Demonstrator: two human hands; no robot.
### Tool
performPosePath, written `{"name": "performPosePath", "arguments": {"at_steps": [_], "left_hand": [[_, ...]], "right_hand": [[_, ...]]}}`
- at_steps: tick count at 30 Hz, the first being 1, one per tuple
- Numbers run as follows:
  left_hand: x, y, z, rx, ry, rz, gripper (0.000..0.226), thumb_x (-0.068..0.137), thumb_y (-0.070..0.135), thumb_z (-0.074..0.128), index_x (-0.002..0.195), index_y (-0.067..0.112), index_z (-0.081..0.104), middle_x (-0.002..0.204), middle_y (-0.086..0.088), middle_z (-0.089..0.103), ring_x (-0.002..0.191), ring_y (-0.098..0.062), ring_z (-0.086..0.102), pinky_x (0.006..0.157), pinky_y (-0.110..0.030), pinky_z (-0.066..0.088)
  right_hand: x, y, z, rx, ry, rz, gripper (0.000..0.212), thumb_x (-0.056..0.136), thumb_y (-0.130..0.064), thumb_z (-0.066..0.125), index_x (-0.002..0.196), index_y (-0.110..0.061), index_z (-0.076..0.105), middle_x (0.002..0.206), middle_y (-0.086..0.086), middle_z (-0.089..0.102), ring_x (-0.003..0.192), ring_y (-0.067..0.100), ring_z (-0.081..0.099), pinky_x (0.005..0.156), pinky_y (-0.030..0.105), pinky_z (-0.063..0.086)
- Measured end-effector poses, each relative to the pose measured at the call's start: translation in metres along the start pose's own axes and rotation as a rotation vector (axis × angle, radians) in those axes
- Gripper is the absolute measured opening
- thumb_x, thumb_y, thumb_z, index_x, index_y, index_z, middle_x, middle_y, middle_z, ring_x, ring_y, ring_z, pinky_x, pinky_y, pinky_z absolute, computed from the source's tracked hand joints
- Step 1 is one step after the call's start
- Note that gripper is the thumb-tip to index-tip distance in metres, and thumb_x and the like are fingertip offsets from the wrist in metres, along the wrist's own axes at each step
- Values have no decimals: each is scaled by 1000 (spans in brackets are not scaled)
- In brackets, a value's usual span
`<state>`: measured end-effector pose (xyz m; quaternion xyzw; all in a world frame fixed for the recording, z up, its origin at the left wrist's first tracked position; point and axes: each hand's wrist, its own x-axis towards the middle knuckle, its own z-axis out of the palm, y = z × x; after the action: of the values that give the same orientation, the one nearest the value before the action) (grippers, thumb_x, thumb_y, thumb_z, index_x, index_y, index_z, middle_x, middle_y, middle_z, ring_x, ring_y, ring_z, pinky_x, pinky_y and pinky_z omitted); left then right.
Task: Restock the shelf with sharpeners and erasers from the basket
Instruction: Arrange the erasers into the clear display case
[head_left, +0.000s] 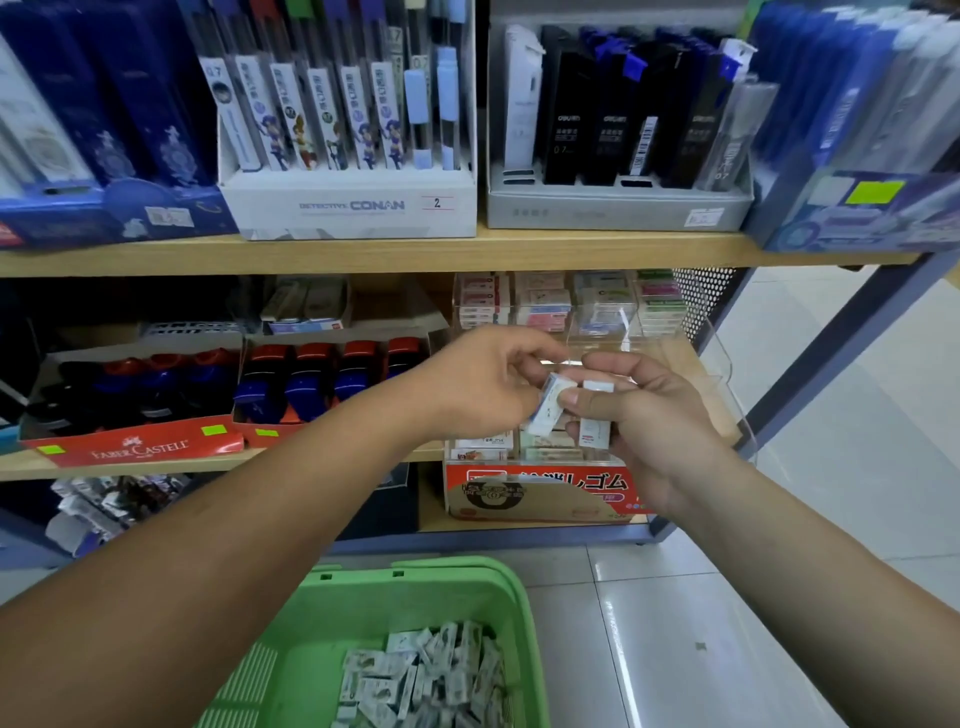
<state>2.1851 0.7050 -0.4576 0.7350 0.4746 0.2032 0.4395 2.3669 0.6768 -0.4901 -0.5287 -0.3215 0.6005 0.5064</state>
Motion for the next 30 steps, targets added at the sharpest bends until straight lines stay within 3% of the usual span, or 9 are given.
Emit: {"name": "performPosePath", "arguments": {"at_steps": [4,7,10,15,18,22,24,26,30], "left_hand": [[4,-1,4,-58,-33,36,46,91,-1,69,126,29,70,98,-1,72,76,-6,67,68,-19,55],[6,-1,10,-53,-10,21,35,91,15,78,123,26,68,93,0,75,74,1,68,67,-12,51],[12,-5,16,-31,64,-12,22,90,18,79,109,20,69,86,2,75,69,1,67,61,-13,50],[23,-17,27,383,49,-57,12,91,24,78,98,31,72,91,12,71,84,-3,67,70,-22,53],[28,-14,35,620,19,-58,6,92,33,75,97,34,73,95,17,68,89,-7,64,76,-30,55],[33,-10,43,939,-34,-39,20,100,32,61,114,40,72,108,11,68,98,-16,62,80,-38,56],[32,-11,47,996,-23,-48,27,100,29,61,125,40,67,113,5,68,101,-20,63,82,-41,57],[33,-13,47,984,45,-19,35,99,22,62,129,39,63,112,3,67,100,-21,64,82,-42,58],[27,-13,40,784,134,100,20,99,27,59,115,34,70,101,10,68,94,-15,64,79,-40,57]], "right_hand": [[-3,-2,-7,13,7,-7,44,77,18,77,112,-5,65,96,13,81,68,22,76,55,32,60],[-6,-4,-15,-1,52,-28,42,77,14,79,112,-6,66,95,10,81,72,24,77,64,37,63],[-6,-4,-23,8,111,-34,38,80,10,81,112,-4,66,96,14,80,77,33,77,76,48,65],[-6,-8,-34,41,198,-28,31,81,2,84,109,-1,71,101,19,79,91,34,79,85,48,65],[-9,-14,-41,87,179,9,33,80,0,85,110,-8,73,99,16,80,94,32,79,85,51,64],[-12,-13,-40,30,151,-45,36,79,-4,88,112,-10,74,82,2,80,78,18,78,59,29,60],[-10,-5,-37,-119,203,-129,35,80,-9,89,112,-13,73,70,-6,75,76,14,75,67,28,60],[-6,0,-39,-298,234,-230,34,84,-19,87,115,-20,72,76,-6,75,80,9,74,79,25,57],[-10,-2,-42,-466,152,-291,22,88,-24,84,107,-18,74,82,2,73,73,5,68,66,17,55]]}}
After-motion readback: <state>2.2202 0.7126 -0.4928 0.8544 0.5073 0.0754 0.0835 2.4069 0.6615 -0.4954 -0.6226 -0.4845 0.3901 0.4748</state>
